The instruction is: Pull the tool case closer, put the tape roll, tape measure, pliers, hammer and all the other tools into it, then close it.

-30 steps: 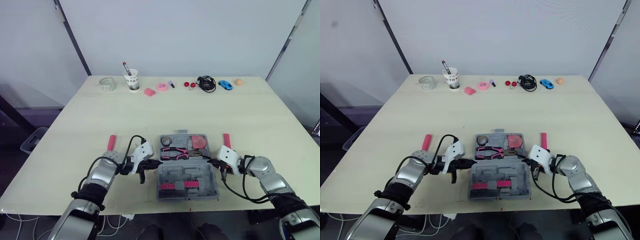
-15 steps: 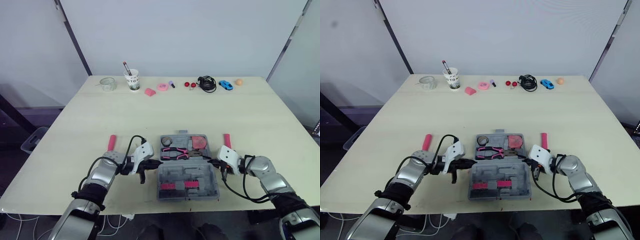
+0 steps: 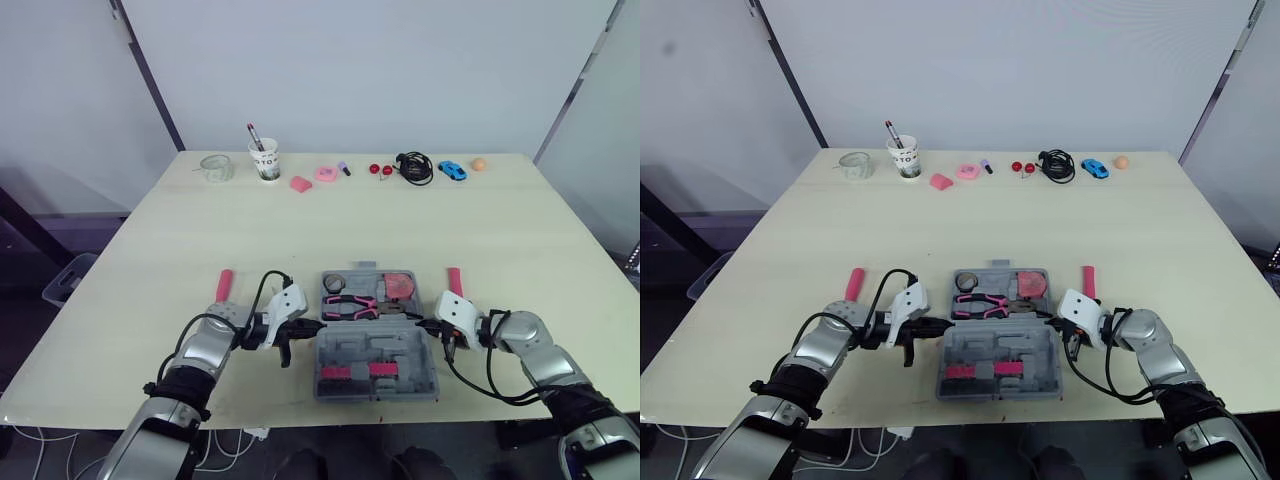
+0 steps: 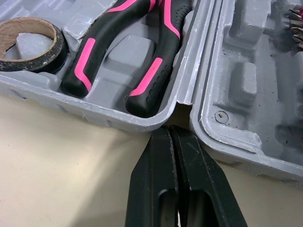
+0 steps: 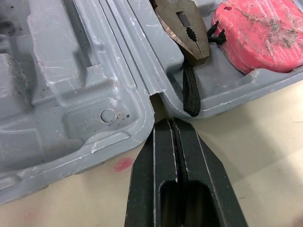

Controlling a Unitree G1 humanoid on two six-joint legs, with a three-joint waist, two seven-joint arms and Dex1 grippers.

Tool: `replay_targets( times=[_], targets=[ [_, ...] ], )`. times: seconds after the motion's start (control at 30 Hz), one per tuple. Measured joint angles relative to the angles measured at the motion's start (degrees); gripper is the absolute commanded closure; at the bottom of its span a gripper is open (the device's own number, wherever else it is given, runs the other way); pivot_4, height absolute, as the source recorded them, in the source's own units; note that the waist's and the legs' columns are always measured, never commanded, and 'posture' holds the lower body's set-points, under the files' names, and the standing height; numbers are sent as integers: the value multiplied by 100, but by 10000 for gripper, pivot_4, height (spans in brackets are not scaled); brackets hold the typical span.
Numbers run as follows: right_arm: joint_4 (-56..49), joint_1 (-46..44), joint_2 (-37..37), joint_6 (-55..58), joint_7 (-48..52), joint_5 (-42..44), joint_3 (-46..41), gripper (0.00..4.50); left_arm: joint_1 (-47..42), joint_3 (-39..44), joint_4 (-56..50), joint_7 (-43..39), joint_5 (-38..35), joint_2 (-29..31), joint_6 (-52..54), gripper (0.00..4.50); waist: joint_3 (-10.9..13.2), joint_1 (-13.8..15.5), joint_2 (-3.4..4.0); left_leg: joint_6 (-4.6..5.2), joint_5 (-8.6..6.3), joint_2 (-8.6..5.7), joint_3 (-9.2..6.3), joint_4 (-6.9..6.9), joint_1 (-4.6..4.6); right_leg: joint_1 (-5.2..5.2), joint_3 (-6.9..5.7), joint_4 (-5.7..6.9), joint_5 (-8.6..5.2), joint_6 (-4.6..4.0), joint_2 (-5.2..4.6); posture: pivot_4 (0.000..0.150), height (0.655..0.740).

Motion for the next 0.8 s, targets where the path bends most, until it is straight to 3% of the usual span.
replay_targets(
  times=[0.6, 0.8],
  targets=[
    [-136, 1, -250, 108, 164, 64, 12, 45000, -43, -60, -30, -8, 36, 32, 2, 44156, 1, 12, 1, 0, 0, 0, 0, 0, -2, 0, 0, -2, 0, 0, 0, 1500, 7400],
    [-623, 94, -384, 421, 195, 297, -85, 45000, 197, 1, -562, -7, -14, 266, 378, 44156, 2, -9, 1, 0, 0, 1, 0, -9, -15, -15, 1, -2, 0, 0, 0, 1500, 7400]
  ],
)
